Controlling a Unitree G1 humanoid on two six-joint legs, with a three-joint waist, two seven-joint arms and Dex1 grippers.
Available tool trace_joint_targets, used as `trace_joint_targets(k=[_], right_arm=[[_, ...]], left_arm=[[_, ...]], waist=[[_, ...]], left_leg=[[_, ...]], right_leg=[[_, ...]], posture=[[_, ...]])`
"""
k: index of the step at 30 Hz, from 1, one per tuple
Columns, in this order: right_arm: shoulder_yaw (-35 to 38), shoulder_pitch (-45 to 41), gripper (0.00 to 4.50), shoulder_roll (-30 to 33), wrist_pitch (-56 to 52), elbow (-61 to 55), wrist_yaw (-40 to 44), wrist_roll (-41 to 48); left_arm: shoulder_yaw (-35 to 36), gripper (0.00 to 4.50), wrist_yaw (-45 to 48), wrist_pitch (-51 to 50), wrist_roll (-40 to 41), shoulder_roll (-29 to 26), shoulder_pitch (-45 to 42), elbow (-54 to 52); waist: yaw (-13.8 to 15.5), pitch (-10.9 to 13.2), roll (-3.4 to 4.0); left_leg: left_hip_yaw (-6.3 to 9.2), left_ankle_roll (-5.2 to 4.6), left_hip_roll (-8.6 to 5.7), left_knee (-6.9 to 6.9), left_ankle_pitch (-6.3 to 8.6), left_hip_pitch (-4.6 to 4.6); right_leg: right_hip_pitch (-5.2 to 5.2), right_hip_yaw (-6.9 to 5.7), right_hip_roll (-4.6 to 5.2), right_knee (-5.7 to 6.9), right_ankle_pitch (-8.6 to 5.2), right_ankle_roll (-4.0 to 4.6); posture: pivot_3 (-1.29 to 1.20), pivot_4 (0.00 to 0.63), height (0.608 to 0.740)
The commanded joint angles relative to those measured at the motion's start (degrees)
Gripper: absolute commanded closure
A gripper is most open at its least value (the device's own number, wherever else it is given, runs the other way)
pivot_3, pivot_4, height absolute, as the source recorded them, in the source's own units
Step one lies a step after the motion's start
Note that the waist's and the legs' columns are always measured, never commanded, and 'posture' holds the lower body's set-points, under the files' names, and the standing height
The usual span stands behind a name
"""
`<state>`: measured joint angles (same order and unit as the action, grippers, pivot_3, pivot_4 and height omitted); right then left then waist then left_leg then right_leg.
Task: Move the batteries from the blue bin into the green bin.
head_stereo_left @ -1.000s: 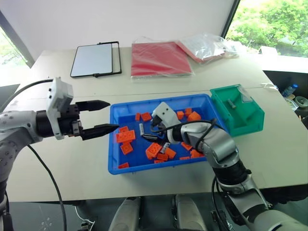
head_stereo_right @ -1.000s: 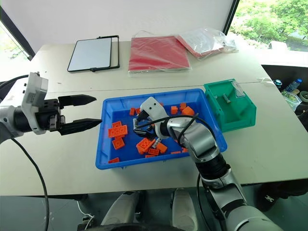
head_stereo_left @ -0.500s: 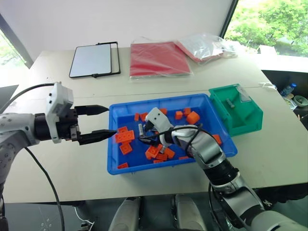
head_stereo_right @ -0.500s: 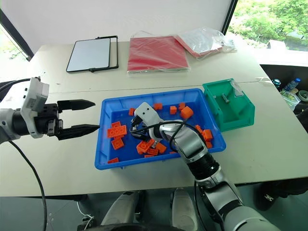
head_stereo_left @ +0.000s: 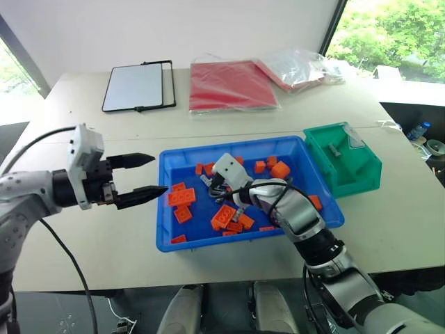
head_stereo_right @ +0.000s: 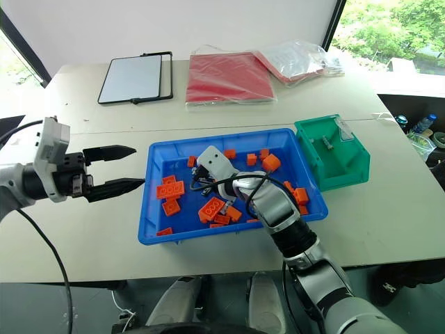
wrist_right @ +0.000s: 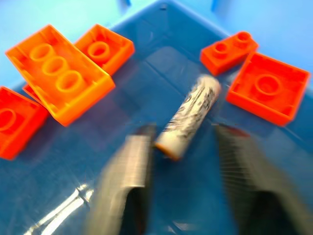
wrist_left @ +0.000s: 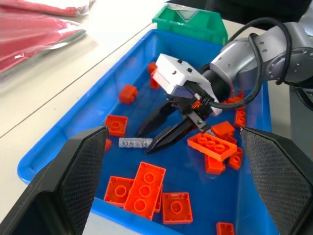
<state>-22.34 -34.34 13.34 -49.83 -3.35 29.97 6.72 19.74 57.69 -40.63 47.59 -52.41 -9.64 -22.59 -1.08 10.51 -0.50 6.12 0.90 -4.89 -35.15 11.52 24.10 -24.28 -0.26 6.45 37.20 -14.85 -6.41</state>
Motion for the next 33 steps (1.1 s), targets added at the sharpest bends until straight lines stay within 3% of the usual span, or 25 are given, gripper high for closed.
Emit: trace_joint_targets(k=[1, 4, 10, 13, 17, 21, 22, 25, 27, 33], right_arm=[[3.6, 1.3, 4.43, 2.0, -2.5, -6.1, 0.9, 1.9], [9.0, 2.5, 4.43, 4.4, -6.5, -12.6, 0.8, 4.5], [28.4, 3.5, 4.43, 9.9, -18.7, -24.8, -1.8, 10.0], [40.9, 5.0, 4.43, 17.9, -20.4, -24.4, -3.6, 8.2], [45.7, 6.1, 4.43, 22.5, -19.0, -20.8, -5.9, 7.4], [45.8, 9.1, 4.43, 24.3, -16.0, -17.4, -6.1, 7.1], [45.4, 9.5, 3.38, 24.5, -15.4, -17.0, -6.0, 7.2], [44.3, 8.7, 2.17, 24.2, -12.4, -15.6, -5.7, 7.9], [43.2, 8.5, 1.11, 26.2, -10.1, -15.0, -3.9, 8.2], [41.7, 10.0, 1.11, 31.9, -4.6, -21.4, 11.2, 17.9]], left_arm=[[0.6, 0.0, -1.5, 4.6, -2.0, 2.6, 0.5, -1.4], [0.5, 0.0, -1.8, 3.9, -1.2, 3.3, 0.9, -1.4], [0.3, 0.0, -3.4, 5.2, -1.6, 6.0, 1.1, -0.6], [-2.0, 0.0, -5.5, 5.2, -3.0, 8.0, 1.7, -1.3], [-3.9, 0.0, -6.7, 6.0, -4.2, 9.6, 1.4, -1.6], [-5.5, 0.0, -7.6, 5.8, -4.3, 10.9, 0.1, -1.1], [-5.7, 0.0, -7.4, 5.8, -4.2, 11.0, -0.1, -1.0], [-6.6, 0.0, -7.8, 5.6, -3.7, 11.9, -1.6, -0.7], [-7.0, 0.0, -8.2, 5.5, -3.4, 12.6, -2.4, -0.9], [-6.9, 0.0, -7.5, 4.8, -2.5, 12.4, -1.3, -2.2]], waist=[[0.1, 0.0, -0.01], [0.4, 0.0, -0.01], [0.5, 0.0, -0.05], [0.7, 0.0, -0.02], [0.4, 0.0, -0.03], [0.2, 0.0, -0.04], [0.2, 0.0, -0.03], [0.3, 0.0, -0.01], [0.4, 0.0, -0.02], [0.4, 0.0, -0.02]], left_leg=[[-0.01, 0.0, 0.0, 0.0, 0.0, 0.0], [0.0, 0.0, -0.01, -0.01, 0.0, 0.02], [0.01, -0.01, -0.02, -0.03, 0.0, 0.08], [0.0, -0.01, -0.04, -0.03, 0.0, 0.08], [-0.06, -0.03, -0.12, -0.05, 0.0, 0.14], [-0.19, -0.04, 0.06, -0.05, 0.0, 0.09], [-0.19, -0.04, 0.07, -0.05, -0.01, 0.09], [-0.26, -0.05, 0.06, -0.07, -0.01, 0.1], [-0.26, -0.05, 0.04, -0.11, -0.01, 0.11], [-0.25, -0.1, 0.05, -0.11, 0.01, 0.13]], right_leg=[[0.0, 0.0, 0.01, 0.0, 0.0, 0.0], [0.01, 0.0, 0.02, -0.02, 0.0, 0.0], [-0.01, -0.01, 0.05, -0.02, 0.0, 0.0], [0.01, -0.02, 0.08, -0.05, 0.0, 0.01], [0.02, -0.03, 0.23, -0.11, -0.01, 0.0], [0.01, -0.02, 0.22, -0.1, -0.01, 0.01], [0.01, -0.02, 0.21, -0.1, -0.01, 0.01], [0.01, -0.01, 0.21, -0.1, 0.0, 0.0], [0.04, -0.01, 0.15, -0.1, 0.0, -0.01], [0.05, -0.02, 0.11, -0.11, 0.0, -0.01]], posture=[[0.0, 0.15, 0.731], [0.0, 0.15, 0.731], [0.0, 0.15, 0.731], [0.0, 0.15, 0.731], [0.0, 0.15, 0.731], [0.0, 0.15, 0.731], [0.0, 0.15, 0.731], [0.0, 0.15, 0.731], [0.0, 0.15, 0.731], [0.0, 0.15, 0.731]])
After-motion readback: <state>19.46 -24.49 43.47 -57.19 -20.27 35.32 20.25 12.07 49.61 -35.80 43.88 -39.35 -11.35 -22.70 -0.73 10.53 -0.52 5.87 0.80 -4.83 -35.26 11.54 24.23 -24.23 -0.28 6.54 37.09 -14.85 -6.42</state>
